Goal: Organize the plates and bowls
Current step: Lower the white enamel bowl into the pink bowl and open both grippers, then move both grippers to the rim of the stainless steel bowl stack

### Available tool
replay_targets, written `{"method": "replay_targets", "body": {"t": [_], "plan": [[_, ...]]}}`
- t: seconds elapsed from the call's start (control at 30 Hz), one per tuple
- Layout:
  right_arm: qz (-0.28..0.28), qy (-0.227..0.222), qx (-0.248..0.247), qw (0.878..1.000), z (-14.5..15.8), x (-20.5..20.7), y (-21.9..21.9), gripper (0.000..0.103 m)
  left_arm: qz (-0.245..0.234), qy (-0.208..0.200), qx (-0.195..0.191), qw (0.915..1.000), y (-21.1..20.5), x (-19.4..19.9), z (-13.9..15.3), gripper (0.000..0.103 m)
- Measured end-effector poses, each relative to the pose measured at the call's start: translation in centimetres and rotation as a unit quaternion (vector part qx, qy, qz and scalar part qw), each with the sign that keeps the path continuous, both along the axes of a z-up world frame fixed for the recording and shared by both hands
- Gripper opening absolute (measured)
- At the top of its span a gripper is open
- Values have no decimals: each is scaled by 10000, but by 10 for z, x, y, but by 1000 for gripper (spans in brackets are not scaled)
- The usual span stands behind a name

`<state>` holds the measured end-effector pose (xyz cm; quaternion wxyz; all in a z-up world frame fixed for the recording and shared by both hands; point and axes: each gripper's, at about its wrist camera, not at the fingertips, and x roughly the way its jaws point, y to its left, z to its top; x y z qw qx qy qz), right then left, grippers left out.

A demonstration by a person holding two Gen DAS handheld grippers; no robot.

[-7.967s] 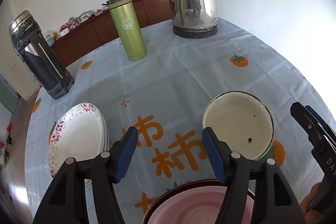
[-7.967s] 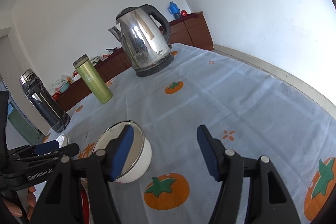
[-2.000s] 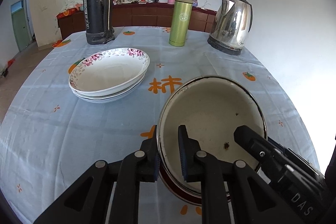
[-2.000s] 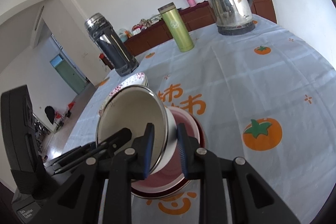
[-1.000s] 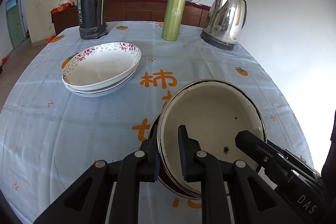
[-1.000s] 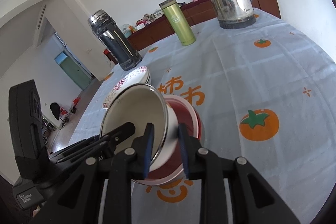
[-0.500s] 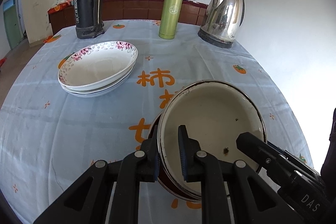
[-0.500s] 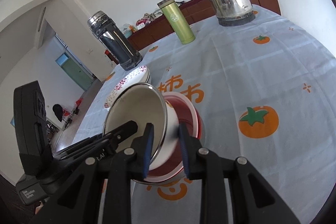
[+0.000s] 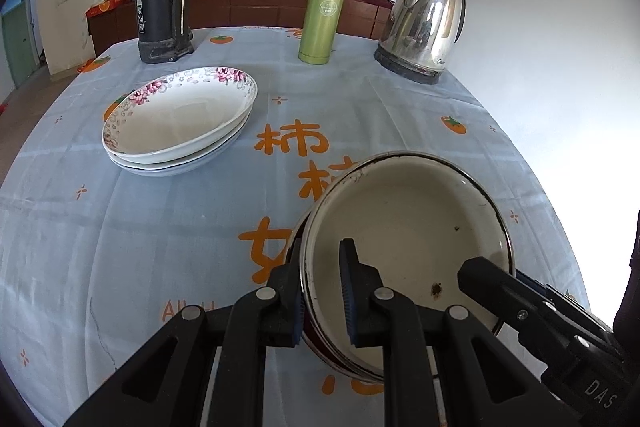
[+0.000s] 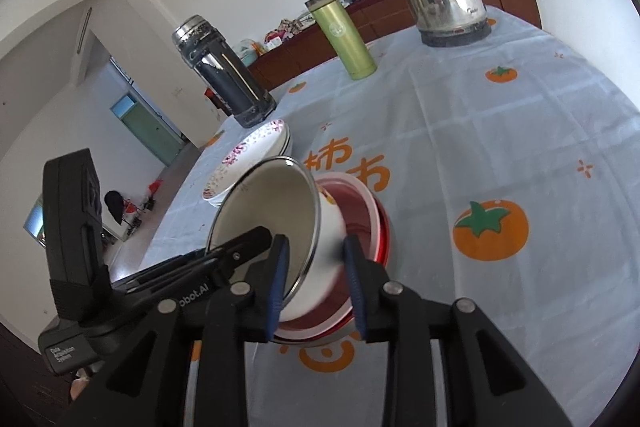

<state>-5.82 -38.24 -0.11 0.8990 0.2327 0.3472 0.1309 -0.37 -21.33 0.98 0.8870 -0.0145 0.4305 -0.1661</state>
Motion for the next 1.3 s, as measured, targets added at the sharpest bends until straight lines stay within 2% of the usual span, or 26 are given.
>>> {"method": "replay_targets", "body": {"t": [0.13, 0.17, 0.23, 0.27, 0.43, 0.67, 0.83, 1.0, 1.17, 1.3], "plan": [[16, -7, 260, 9997, 0, -2, -4, 35, -114, -22, 19, 9999, -4, -2, 0, 32], [-8, -40, 268, 9996, 1, -3, -6, 37, -147, -36, 52, 9999, -6, -3, 0, 34], [-88, -158, 168, 9997, 5, -6, -6, 42, -198, -77, 100, 9997, -9, -5, 1, 44], [-115, -209, 108, 9997, 7, -7, -6, 43, -220, -109, 111, 9996, -10, -6, 2, 45], [-191, -250, -236, 9992, 7, -6, 1, 44, -160, -200, 186, 9995, -8, -5, 2, 46], [-422, -270, -177, 9986, 4, -6, -11, 44, -75, -231, 22, 9997, -1, -3, 5, 46], [-632, -241, -168, 9976, 0, -3, -19, 48, 2, -447, 170, 9989, 0, -4, 9, 46], [-709, -52, -344, 9969, -10, 4, -20, 48, 159, -379, 139, 9991, 9, 3, 5, 46], [-727, 95, -170, 9972, -21, 8, -26, 48, 281, -361, 119, 9989, 17, 8, 2, 46], [-695, -36, 15, 9976, -19, 5, -30, 48, 240, -420, 117, 9988, 16, 9, 1, 46]]}}
